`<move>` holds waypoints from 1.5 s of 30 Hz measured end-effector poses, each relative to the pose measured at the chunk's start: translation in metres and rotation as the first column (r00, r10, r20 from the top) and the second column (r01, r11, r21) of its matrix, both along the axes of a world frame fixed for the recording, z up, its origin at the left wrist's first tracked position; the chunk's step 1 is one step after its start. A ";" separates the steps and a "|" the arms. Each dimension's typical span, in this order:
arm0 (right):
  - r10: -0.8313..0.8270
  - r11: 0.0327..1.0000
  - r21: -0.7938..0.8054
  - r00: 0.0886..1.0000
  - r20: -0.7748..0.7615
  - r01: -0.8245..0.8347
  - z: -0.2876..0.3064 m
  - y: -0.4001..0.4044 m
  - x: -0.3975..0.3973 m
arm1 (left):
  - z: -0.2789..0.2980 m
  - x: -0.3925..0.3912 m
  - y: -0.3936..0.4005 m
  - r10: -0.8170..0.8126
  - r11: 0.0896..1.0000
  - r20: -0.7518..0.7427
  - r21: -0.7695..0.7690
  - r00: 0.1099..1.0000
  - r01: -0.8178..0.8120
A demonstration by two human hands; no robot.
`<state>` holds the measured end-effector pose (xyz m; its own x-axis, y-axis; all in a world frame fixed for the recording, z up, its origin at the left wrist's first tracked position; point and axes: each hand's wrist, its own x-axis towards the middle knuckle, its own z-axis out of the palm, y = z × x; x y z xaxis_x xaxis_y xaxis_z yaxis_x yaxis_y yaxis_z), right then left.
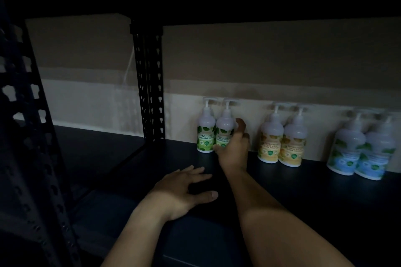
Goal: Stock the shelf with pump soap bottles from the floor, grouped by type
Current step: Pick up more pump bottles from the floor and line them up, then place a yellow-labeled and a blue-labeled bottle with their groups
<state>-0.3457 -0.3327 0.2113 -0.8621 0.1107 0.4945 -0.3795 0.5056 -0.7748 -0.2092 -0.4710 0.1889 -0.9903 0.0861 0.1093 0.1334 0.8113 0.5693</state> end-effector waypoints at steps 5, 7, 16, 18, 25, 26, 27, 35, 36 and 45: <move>0.072 0.997 0.037 0.996 0.042 -0.074 -0.002 0.016 0.024 | 0.008 0.006 0.006 0.006 0.999 0.019 -0.039 1.000 -0.005; 0.093 0.993 0.064 0.995 0.022 -0.094 -0.003 0.028 0.039 | 0.014 0.012 0.012 0.020 0.997 0.015 -0.069 1.000 -0.018; 0.098 0.922 0.350 0.974 0.203 -0.166 0.003 0.096 0.145 | 0.019 0.054 0.066 -0.013 0.987 -0.046 -0.163 0.999 0.005; 0.069 0.864 0.482 0.982 0.177 -0.148 0.003 0.110 0.172 | 0.019 0.066 0.087 -0.041 0.985 -0.063 -0.170 0.997 0.030; -0.078 0.754 0.655 0.981 0.176 -0.058 0.000 0.189 0.266 | 0.011 0.132 0.191 -0.129 0.991 -0.183 -0.039 0.974 0.124; -0.111 0.743 0.669 0.982 0.152 -0.019 -0.001 0.205 0.279 | 0.009 0.143 0.207 -0.151 0.988 -0.209 -0.033 0.966 0.148; -0.143 0.735 0.678 0.982 0.126 0.020 -0.001 0.222 0.293 | 0.007 0.153 0.223 -0.184 0.983 -0.242 -0.030 0.953 0.182; -0.291 0.842 0.511 0.944 0.158 0.175 -0.065 0.364 0.366 | -0.046 0.196 0.335 -0.399 0.917 -0.175 -0.065 0.900 0.394; -0.315 0.847 0.501 0.927 0.204 0.177 -0.082 0.380 0.372 | -0.058 0.198 0.346 -0.414 0.910 -0.104 -0.083 0.904 0.407; -0.482 0.876 0.337 0.643 0.595 0.345 -0.226 0.479 0.404 | -0.187 0.182 0.412 -0.353 0.892 0.321 -0.167 0.879 0.420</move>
